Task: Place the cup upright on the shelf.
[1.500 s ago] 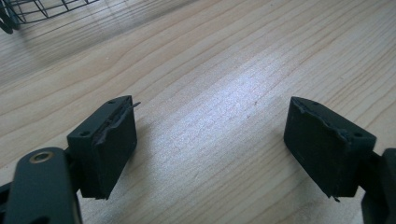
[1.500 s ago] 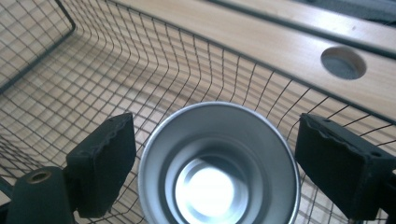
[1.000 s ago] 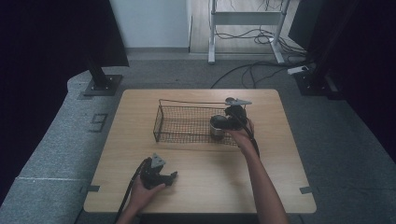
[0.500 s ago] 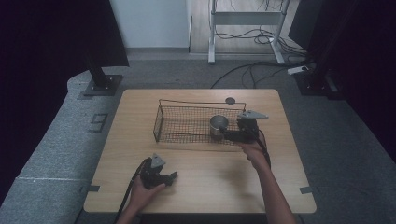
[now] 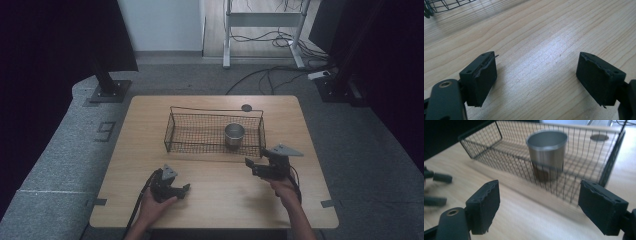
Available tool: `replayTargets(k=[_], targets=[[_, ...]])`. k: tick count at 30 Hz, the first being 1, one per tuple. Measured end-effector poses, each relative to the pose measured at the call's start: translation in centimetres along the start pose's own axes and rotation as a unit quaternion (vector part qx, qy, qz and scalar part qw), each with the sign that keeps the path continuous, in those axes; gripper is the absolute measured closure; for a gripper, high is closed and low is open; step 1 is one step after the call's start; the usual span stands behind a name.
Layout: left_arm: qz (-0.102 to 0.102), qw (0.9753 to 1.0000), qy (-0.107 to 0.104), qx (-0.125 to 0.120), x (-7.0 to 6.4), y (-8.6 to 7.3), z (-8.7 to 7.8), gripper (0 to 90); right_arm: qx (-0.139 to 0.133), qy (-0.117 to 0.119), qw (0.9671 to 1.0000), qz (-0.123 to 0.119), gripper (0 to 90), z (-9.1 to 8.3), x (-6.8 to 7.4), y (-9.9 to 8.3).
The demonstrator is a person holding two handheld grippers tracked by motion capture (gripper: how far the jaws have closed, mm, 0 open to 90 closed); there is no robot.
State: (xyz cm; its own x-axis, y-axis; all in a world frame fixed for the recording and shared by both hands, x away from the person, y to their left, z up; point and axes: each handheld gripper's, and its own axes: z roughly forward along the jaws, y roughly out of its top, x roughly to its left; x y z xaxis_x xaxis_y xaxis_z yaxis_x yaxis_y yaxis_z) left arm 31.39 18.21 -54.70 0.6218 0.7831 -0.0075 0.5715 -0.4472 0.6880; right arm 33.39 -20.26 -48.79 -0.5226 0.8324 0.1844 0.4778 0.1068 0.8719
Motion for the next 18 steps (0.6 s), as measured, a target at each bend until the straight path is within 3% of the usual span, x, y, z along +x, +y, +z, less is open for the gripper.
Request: replayTargets(k=[6,18], targets=[[0.001,1.0000,0.000,0.000,0.0,0.0,0.0,16.8,0.008,-0.012,0.9999,0.006,17.9,-1.0,-0.6,-2.5],[0.001,1.0000,0.000,0.000,0.0,0.1,0.1,16.8,0.023,-0.034,0.9991,0.010,18.2,-1.1,-1.7,-4.3]])
